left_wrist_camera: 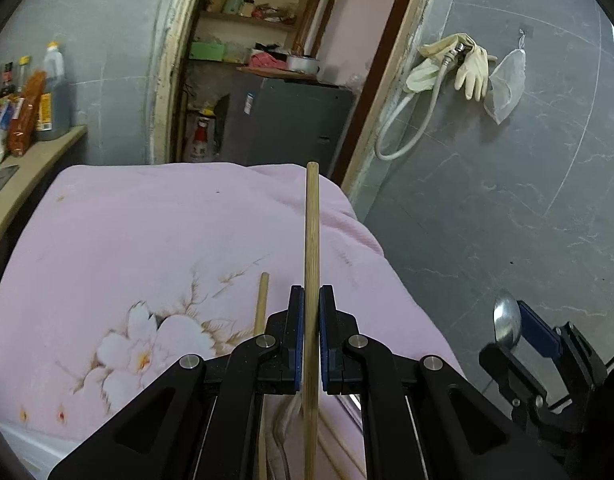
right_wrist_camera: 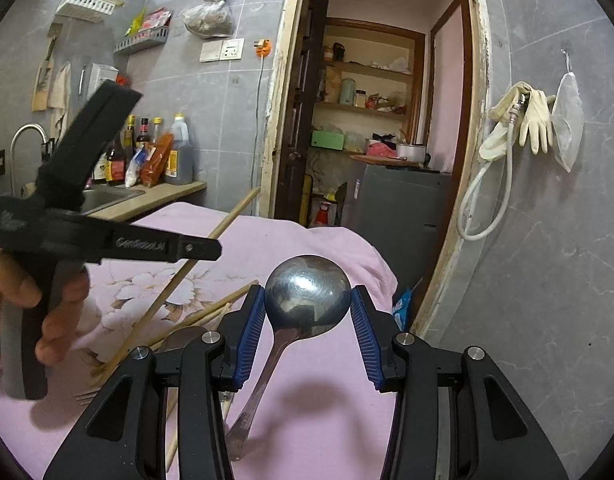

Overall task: Organize utensils
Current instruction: 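Close the left tool on a chopstick while the right tool grasps the spoon, then carry the chopstick and spoon over the white holder and drop them in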

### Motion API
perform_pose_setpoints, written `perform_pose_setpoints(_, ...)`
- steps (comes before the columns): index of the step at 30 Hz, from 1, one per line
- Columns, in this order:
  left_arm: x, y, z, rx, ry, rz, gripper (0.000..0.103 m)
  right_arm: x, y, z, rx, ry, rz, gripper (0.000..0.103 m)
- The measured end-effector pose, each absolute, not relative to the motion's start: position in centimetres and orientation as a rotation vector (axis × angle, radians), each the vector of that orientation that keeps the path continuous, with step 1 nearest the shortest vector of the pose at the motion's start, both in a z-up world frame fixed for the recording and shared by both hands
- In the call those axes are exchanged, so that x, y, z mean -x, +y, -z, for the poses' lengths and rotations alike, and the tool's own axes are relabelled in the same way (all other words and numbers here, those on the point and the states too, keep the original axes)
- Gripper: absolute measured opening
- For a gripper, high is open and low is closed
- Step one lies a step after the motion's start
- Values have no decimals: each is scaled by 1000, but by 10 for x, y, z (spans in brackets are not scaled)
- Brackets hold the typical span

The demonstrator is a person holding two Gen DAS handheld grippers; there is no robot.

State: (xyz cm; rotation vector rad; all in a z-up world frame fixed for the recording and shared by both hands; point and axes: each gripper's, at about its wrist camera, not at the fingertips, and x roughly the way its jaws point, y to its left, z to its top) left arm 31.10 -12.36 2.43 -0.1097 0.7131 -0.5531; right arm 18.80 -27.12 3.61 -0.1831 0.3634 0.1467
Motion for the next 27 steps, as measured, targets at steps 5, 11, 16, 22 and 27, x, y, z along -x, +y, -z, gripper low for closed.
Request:
perform_pose_setpoints(5,-326,-129,-27,75,739,602,5,-186,-273,-39,169,363,-133,41)
perform_pose_setpoints(11,-329,-119,-24,91,722,629,5,-186,-276,-39,142,347,-120,41)
perform_pose_setpoints(16,-317,-108,-28,145,661,657,5,-184,-275,-44,140,316,-116,41)
perform_pose_setpoints(22,-296,-105,-58,170,559,688,5,-174,-270,-66,152,254,-112,41)
perform_pose_setpoints(27,-268,-101,-93,179,437,697,5,-166,-269,-90,154,202,-109,41)
